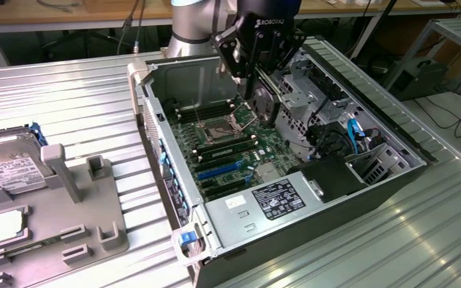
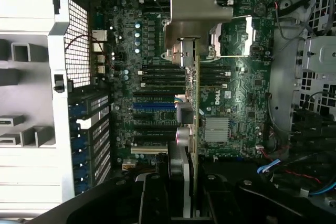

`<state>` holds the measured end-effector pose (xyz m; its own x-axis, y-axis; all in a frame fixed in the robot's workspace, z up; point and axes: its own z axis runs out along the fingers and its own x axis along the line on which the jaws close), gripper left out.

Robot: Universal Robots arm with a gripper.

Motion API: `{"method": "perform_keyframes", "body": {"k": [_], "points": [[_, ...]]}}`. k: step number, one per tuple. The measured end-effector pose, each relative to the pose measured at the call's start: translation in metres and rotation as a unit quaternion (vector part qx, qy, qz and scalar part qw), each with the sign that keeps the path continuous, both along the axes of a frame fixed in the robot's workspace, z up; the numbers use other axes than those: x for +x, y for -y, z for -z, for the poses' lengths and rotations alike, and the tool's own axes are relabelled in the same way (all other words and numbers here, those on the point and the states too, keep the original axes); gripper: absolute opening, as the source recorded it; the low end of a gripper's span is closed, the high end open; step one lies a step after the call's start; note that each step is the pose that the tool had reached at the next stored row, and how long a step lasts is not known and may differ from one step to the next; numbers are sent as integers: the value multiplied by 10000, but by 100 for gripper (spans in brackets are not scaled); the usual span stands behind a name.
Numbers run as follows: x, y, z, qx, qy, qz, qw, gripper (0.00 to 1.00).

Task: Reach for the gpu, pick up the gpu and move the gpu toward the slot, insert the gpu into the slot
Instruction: 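Pick up the gpu and move the gpu toward the slot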

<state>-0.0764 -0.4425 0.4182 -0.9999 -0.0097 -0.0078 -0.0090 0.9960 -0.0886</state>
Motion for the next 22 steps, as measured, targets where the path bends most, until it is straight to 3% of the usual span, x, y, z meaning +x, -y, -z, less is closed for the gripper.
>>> {"method": "perform_keyframes", "body": {"k": [7, 22], "points": [[114, 0, -1, -1, 0, 0, 10000, 29], [117, 0, 0, 0, 0, -62, 10000, 29]]}}
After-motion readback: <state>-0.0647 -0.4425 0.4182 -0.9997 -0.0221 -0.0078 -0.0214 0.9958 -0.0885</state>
